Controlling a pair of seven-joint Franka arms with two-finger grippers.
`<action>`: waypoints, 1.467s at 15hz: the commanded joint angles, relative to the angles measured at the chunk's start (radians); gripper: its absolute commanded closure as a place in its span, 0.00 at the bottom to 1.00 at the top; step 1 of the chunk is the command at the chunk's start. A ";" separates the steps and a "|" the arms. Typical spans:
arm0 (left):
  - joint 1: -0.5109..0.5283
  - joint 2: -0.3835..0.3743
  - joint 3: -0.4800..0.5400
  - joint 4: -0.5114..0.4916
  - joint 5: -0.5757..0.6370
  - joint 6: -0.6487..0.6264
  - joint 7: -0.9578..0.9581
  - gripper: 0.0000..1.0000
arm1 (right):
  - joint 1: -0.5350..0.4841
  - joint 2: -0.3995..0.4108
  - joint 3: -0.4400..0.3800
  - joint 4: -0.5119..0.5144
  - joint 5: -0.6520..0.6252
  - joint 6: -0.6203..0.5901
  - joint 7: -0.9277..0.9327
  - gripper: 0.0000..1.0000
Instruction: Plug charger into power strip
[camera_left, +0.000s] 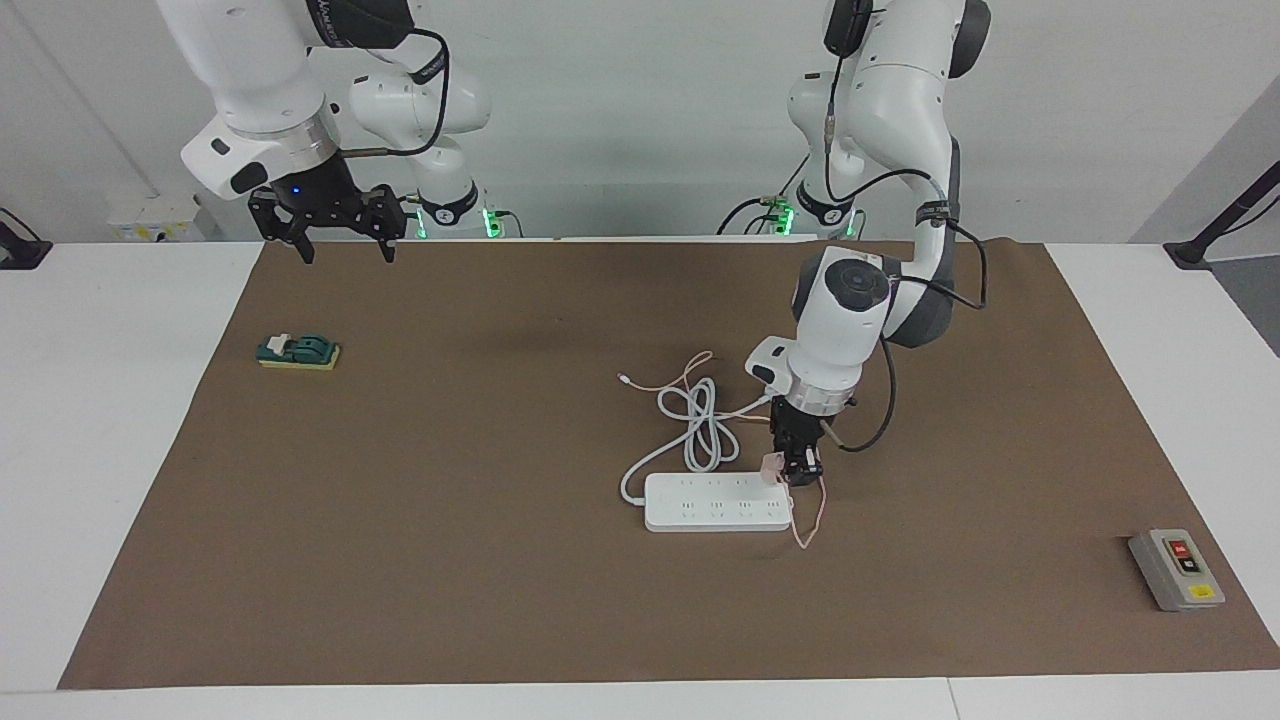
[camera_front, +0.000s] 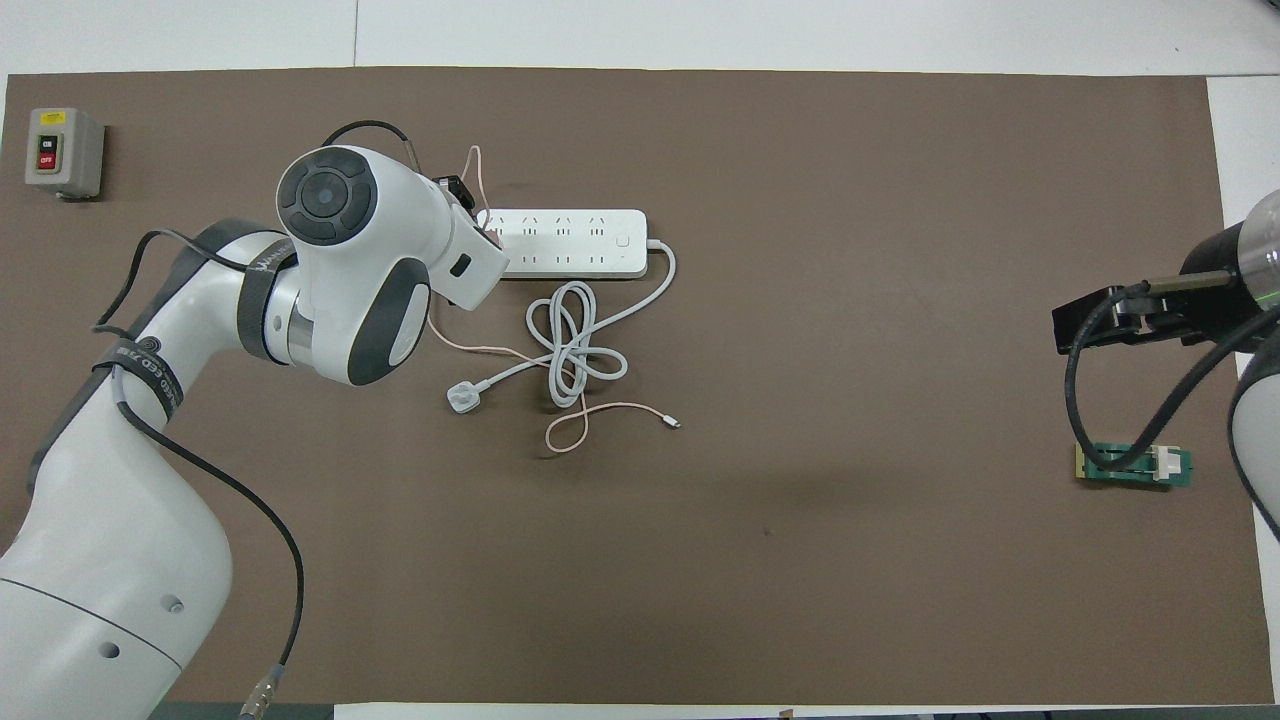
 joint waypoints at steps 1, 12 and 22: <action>-0.017 -0.009 0.013 -0.019 0.017 0.027 -0.017 1.00 | -0.016 -0.016 0.011 -0.010 0.007 0.014 0.017 0.00; -0.020 0.011 0.013 -0.036 0.017 0.090 -0.023 1.00 | -0.032 -0.018 0.005 -0.012 0.062 0.014 0.016 0.00; -0.009 0.008 0.015 -0.034 0.018 0.058 -0.002 1.00 | -0.021 -0.024 0.009 -0.020 0.061 0.019 0.019 0.00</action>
